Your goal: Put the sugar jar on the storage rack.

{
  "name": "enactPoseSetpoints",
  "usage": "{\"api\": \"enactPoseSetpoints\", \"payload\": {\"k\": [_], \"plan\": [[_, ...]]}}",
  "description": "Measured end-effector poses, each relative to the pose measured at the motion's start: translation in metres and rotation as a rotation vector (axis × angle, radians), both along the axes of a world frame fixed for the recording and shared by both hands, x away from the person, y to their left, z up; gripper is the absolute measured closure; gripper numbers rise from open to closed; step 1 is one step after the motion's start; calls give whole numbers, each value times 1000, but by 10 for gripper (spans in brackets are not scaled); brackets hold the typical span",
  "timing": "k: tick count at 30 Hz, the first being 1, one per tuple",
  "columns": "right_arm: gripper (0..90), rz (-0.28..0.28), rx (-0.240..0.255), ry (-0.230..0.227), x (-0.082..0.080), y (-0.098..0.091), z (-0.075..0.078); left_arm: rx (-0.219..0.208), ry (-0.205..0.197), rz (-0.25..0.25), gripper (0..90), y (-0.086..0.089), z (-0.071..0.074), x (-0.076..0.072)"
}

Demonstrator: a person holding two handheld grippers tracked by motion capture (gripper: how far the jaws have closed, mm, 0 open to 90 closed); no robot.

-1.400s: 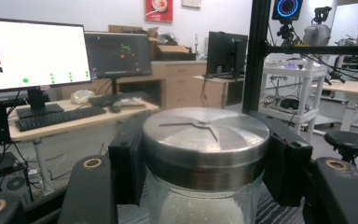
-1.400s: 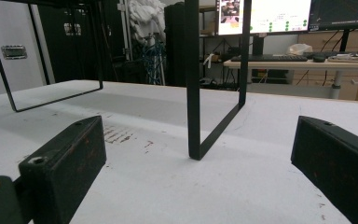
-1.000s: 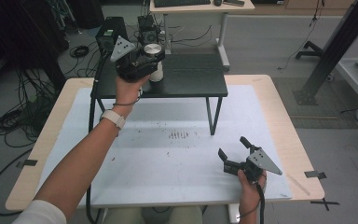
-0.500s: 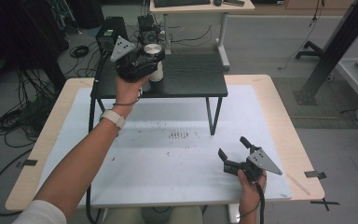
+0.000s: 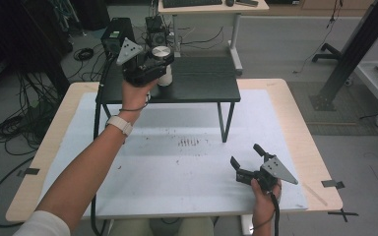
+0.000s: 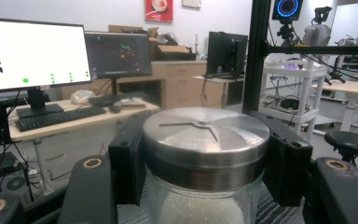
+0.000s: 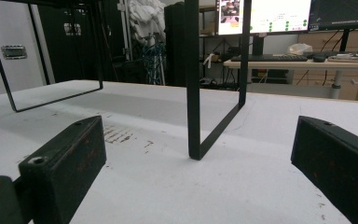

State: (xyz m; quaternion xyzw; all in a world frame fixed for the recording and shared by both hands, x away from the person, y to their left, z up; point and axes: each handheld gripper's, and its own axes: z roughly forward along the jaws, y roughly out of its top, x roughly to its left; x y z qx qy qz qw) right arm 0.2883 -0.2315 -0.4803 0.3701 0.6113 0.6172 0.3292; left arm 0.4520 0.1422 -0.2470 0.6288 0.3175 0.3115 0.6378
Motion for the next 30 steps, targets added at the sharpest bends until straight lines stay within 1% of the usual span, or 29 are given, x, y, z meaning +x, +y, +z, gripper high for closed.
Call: {"api": "enactPoseSetpoints", "payload": {"k": [24,27,30], "plan": [[30,0,1,-1,0,0,0,0,-5,6,409,0,0,-1],[30,1,1,-2,0,0,0,-7,-8,9,387,0,0,-1],[30,1,1,-2,0,0,0,-2,-10,15,300,0,0,-1]]}}
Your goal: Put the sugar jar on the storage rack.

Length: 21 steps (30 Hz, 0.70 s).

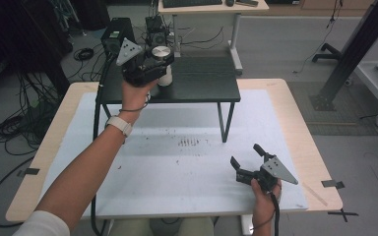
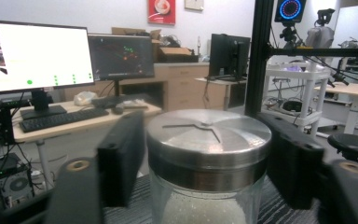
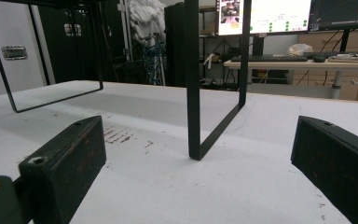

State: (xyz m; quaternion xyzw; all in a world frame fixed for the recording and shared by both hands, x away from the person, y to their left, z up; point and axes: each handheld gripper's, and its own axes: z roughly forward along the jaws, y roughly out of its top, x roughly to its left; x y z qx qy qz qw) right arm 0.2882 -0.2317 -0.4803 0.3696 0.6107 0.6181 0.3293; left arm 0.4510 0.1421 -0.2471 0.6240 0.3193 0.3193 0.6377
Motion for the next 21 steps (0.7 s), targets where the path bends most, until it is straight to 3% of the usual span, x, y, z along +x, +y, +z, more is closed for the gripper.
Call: {"api": "enactPoseSetpoints", "payload": {"k": [6,14,21], "plan": [[30,0,0,1,0,0,0,-7,-24,13,148,0,0,-3],[30,0,2,4,0,0,0,-38,-38,-4,94,8,0,-10],[30,0,2,4,0,0,0,-76,-59,-33,78,14,13,-26]]}}
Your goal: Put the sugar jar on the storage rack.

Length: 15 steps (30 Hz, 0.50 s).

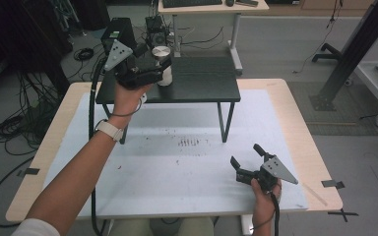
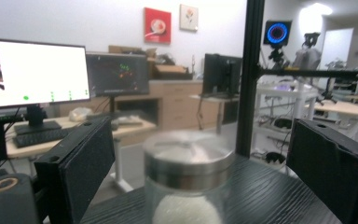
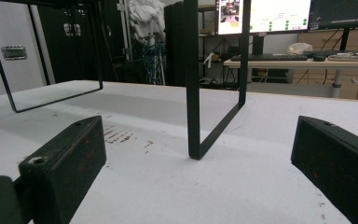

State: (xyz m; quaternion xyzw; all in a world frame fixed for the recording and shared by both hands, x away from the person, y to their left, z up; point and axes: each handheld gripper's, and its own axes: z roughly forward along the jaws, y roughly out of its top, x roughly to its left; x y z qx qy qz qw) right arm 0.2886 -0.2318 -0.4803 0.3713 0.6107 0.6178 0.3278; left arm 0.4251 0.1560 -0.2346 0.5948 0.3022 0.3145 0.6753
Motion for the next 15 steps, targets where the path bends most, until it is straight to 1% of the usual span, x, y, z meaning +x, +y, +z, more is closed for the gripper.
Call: {"api": "enactPoseSetpoints", "payload": {"k": [3,9,11,13,15], "plan": [[30,0,2,1,0,0,0,-8,3,-6,62,3,5,-7],[30,-1,3,3,0,0,0,17,-30,-19,51,8,13,-27],[30,-1,2,2,0,0,0,27,-34,-27,49,10,15,-34],[30,-2,2,2,0,0,0,24,-40,-33,45,12,17,-42],[30,-2,4,4,0,0,0,20,-42,-35,16,16,18,-50]]}}
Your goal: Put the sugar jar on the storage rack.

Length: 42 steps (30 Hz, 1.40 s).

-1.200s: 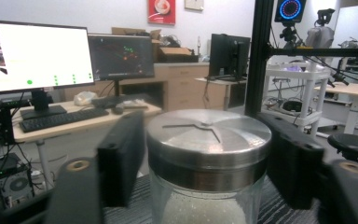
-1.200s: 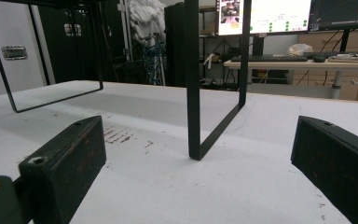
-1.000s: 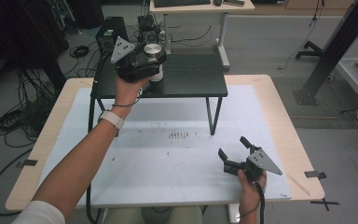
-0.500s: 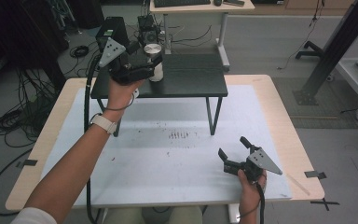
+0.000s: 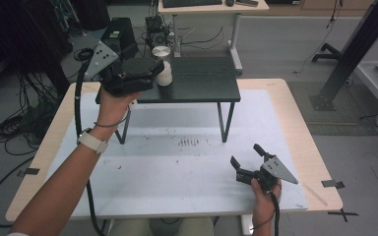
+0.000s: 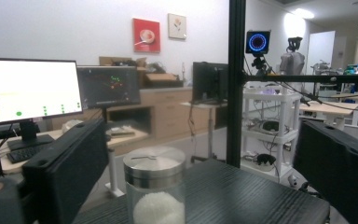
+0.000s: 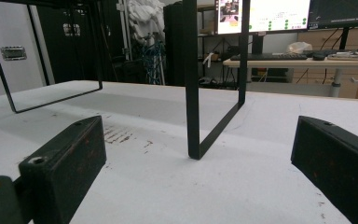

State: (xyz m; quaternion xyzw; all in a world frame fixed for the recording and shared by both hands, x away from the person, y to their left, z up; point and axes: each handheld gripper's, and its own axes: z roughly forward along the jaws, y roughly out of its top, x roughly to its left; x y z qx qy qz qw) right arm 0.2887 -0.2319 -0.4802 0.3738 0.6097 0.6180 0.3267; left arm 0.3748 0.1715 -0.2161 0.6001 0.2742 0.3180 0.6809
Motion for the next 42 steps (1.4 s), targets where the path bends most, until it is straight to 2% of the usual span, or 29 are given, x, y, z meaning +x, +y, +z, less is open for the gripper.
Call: {"api": "enactPoseSetpoints", "payload": {"k": [6,9,15,19,23,29,35,42], "plan": [[30,0,0,-1,0,0,0,-7,-16,-4,16,16,-4,-27],[30,1,-2,-2,0,0,0,4,-29,19,16,25,-8,-40],[30,-1,0,1,0,0,0,-6,-16,41,16,44,-20,-60],[30,-2,-2,3,0,0,0,40,-34,80,14,54,-33,-73],[30,-4,-1,5,0,0,0,37,-35,95,13,65,-46,-84],[30,-4,-10,0,0,1,0,-13,-19,117,13,82,-69,-94],[30,-4,-11,1,0,1,0,-31,4,134,13,97,-93,-100],[30,-5,-10,5,0,1,0,-44,40,168,16,110,-129,-101]]}}
